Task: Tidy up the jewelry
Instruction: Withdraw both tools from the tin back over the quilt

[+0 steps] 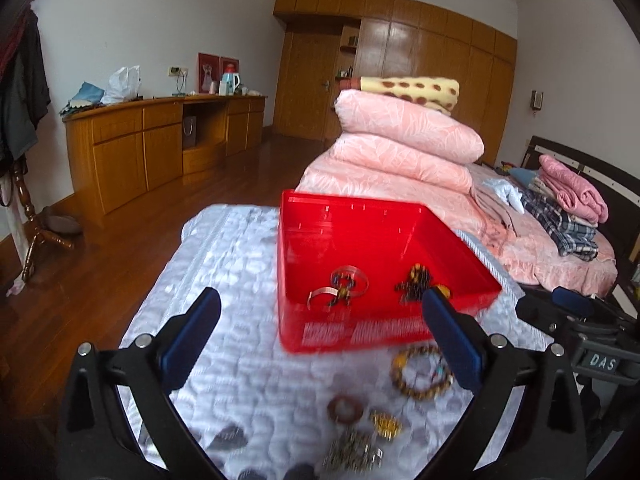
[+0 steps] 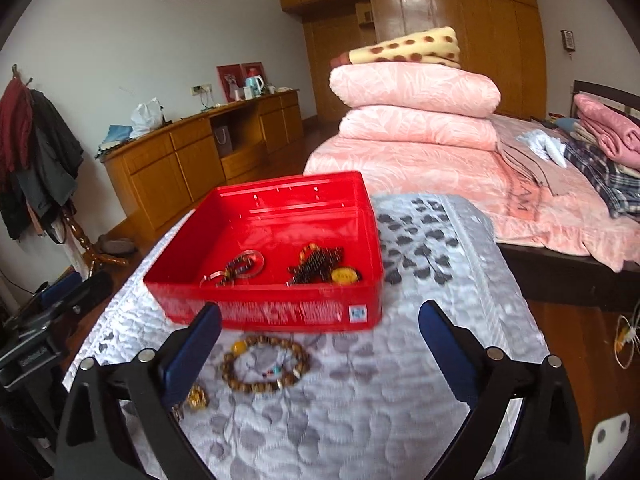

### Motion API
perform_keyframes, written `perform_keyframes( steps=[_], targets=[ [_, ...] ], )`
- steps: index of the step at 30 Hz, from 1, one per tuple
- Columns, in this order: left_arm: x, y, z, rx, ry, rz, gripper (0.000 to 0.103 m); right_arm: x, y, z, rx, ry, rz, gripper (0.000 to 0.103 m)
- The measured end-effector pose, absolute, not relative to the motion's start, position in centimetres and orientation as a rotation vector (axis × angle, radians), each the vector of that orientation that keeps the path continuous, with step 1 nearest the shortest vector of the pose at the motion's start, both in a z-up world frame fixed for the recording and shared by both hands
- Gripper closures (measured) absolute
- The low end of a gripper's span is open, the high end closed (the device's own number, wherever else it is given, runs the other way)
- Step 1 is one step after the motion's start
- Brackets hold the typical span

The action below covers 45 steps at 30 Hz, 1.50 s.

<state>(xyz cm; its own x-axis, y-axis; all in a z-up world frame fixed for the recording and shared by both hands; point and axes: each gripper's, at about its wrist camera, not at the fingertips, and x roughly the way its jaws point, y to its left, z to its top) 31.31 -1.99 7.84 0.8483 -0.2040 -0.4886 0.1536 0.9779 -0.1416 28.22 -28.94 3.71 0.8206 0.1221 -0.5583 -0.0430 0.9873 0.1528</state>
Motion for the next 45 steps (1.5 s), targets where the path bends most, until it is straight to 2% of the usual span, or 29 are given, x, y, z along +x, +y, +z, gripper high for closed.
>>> perform_keyframes(
  steps=[13,26,28,30,38,44,45],
  targets=[
    [27.1,-1.7,3.7,-0.057,0.634,-0.174,0.006,25.1,-28.6,0.9,0.116,0.646,0.095,0.006],
    [26.6,-4.2,0.3,-0.019,0.748,-0.198,0.006,23.4,-29.3,0.1,0.126,0.645,0.112,0.006],
    [26.8,-4.2,0.1,-0.017,0.762,-0.203,0.011,23.3,-29.2,0.0,0.124,0.642,0.119,0.006],
    [27.1,-4.3,-0.3,-0.018,0.791,-0.217,0.027,23.3,-29.2,0.0,0.124,0.641,0.126,0.006],
    [28.0,-4.3,-1.3,-0.034,0.852,-0.223,0.031,23.5,-29.0,-0.3,0.121,0.647,0.146,0.006],
    [28.4,-4.7,-1.4,-0.014,0.861,-0.219,0.039,23.5,-28.6,-0.4,0.114,0.648,0.167,0.006],
    [28.5,-4.8,-1.4,-0.011,0.861,-0.213,0.045,23.6,-28.6,-0.5,0.114,0.648,0.170,0.006]
  ],
)
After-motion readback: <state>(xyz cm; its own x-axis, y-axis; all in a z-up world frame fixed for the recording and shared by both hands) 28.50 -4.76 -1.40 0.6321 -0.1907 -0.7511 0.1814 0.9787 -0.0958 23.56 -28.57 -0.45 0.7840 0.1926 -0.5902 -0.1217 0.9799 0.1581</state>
